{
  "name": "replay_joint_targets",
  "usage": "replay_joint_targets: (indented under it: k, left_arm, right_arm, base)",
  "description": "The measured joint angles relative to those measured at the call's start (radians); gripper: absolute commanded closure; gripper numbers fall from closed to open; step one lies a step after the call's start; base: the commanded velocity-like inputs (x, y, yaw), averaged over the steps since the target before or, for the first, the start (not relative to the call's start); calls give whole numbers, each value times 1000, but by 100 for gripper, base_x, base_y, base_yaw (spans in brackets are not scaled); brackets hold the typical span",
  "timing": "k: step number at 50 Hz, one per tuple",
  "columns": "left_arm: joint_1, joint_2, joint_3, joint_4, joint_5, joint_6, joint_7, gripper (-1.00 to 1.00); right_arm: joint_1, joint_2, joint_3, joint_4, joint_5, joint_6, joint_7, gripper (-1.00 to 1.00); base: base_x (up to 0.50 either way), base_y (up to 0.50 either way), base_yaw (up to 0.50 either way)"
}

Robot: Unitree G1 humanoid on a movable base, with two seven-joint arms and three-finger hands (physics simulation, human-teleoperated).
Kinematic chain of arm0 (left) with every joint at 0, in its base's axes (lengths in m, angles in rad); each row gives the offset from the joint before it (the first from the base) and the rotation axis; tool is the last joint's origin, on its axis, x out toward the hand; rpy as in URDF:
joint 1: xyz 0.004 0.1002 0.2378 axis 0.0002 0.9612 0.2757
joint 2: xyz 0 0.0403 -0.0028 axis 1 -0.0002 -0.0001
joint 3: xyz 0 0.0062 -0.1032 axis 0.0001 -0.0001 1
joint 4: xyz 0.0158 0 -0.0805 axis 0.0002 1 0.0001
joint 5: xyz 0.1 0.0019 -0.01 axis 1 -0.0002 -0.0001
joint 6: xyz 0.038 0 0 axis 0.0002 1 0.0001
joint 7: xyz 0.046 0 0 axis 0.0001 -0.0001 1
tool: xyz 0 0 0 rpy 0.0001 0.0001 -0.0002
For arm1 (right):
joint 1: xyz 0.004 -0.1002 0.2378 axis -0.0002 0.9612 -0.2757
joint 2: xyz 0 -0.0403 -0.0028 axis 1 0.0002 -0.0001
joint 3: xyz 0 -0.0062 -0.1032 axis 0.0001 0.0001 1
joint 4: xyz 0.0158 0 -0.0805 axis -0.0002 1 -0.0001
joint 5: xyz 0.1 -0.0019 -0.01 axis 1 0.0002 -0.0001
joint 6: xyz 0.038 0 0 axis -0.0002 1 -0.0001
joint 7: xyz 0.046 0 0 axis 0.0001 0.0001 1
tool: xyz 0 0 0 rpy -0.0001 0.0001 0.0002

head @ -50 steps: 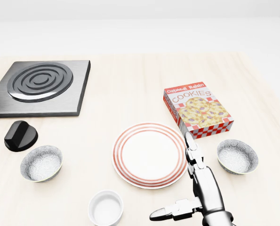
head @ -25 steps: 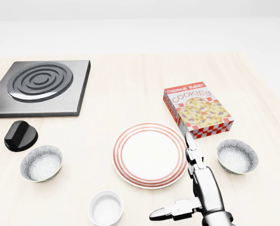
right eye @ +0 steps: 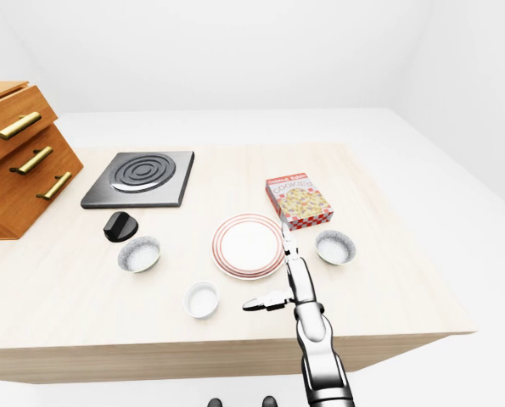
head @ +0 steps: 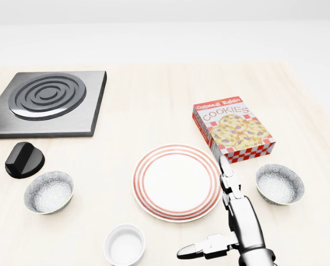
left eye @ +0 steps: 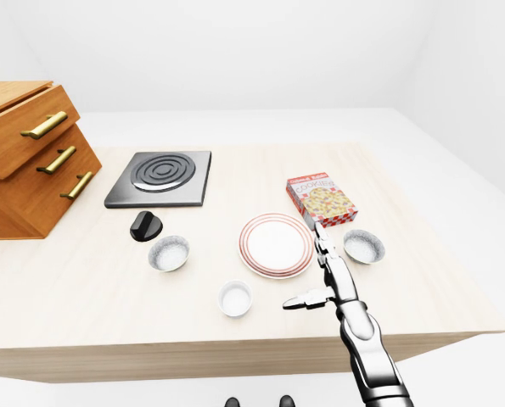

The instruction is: Pick the akita bowl next to the plate and place it on the plate.

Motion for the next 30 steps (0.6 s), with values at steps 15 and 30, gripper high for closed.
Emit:
replay_joint_targets:
  k: [15,30]
  left_arm:
    - [25,-29,-18,37,-31,0,28,-100]
    - [30,-22,9,-13,-52,0,47,-100]
  right_arm:
    - [-1,1,0,2,-6,0,-6,-100]
    - [2,0,9,9,-35,0,-18,-100]
  base:
    - [0,0,0]
    - [0,0,0]
